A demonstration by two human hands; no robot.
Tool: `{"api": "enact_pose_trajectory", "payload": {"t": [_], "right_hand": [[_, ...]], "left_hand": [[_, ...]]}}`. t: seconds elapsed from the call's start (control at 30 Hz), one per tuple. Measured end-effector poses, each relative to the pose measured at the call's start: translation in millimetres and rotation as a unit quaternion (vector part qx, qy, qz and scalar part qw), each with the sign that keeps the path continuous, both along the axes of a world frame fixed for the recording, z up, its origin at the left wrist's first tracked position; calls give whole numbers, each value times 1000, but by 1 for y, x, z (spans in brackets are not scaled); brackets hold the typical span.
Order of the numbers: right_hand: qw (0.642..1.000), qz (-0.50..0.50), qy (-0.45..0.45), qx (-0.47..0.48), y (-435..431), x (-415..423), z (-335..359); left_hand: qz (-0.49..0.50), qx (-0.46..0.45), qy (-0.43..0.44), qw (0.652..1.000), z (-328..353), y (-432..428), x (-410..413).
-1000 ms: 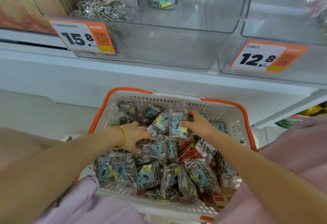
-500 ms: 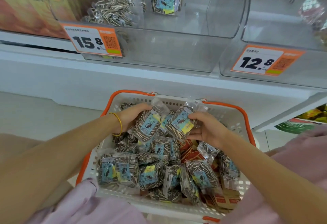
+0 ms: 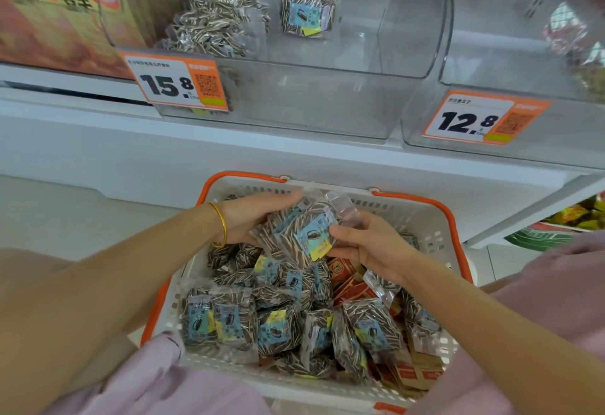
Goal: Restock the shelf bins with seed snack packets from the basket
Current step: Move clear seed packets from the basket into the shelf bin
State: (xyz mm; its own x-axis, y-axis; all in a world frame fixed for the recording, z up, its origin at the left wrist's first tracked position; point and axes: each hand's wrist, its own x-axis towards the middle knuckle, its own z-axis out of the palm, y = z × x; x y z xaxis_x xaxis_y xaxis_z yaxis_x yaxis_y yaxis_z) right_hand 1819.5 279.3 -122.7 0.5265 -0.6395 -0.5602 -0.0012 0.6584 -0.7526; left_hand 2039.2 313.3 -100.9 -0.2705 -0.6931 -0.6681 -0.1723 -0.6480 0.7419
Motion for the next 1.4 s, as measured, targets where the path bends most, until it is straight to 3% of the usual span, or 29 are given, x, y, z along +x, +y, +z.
{"api": "enact_pose_trajectory", "payload": {"t": [0.13,0.2,0.23,0.27,0.37,0.4,0.43,0.47,0.57,0.8,0.93,1.13,1.2,1.27,1.33,1.4], "right_hand": [[1000,-18,0,-4,6,7,7],[986,33,115,-119,7,7,10],[950,68,207,-223,8,7,15],[889,104,289,-340,7,6,20],[636,261,399,-607,3,8,39],[589,302,403,-632,0,10,44],[577,330,403,-629,-1,11,49],[584,347,399,-616,-2,13,53],[658,354,368,-554,-2,15,64],[748,344,288,-490,-8,15,107],[749,332,268,-506,-9,24,137],[823,242,169,-484,-36,52,209],[832,181,178,-494,-56,62,228],[823,119,232,-505,-88,73,236],[797,101,313,-507,-122,85,232],[765,126,406,-484,-151,98,221]], "left_hand": [[-79,-42,-115,989,4,1,0],[-135,-86,-208,965,7,3,-1],[-149,-108,-238,954,10,4,-2],[-162,-128,-260,943,13,4,-3],[-199,-177,-302,915,25,6,-11],[-206,-188,-313,908,30,7,-13],[-205,-198,-320,904,34,8,-16],[-195,-205,-324,903,38,9,-18],[-148,-239,-307,909,53,14,-20],[-82,-349,-231,904,89,25,-13],[-25,-427,-157,890,111,22,-1],[104,-588,-122,793,163,-4,22],[175,-614,-143,756,170,-20,34],[201,-616,-237,724,166,-35,50],[135,-616,-404,663,156,-46,65],[52,-607,-507,610,144,-54,71]]}}
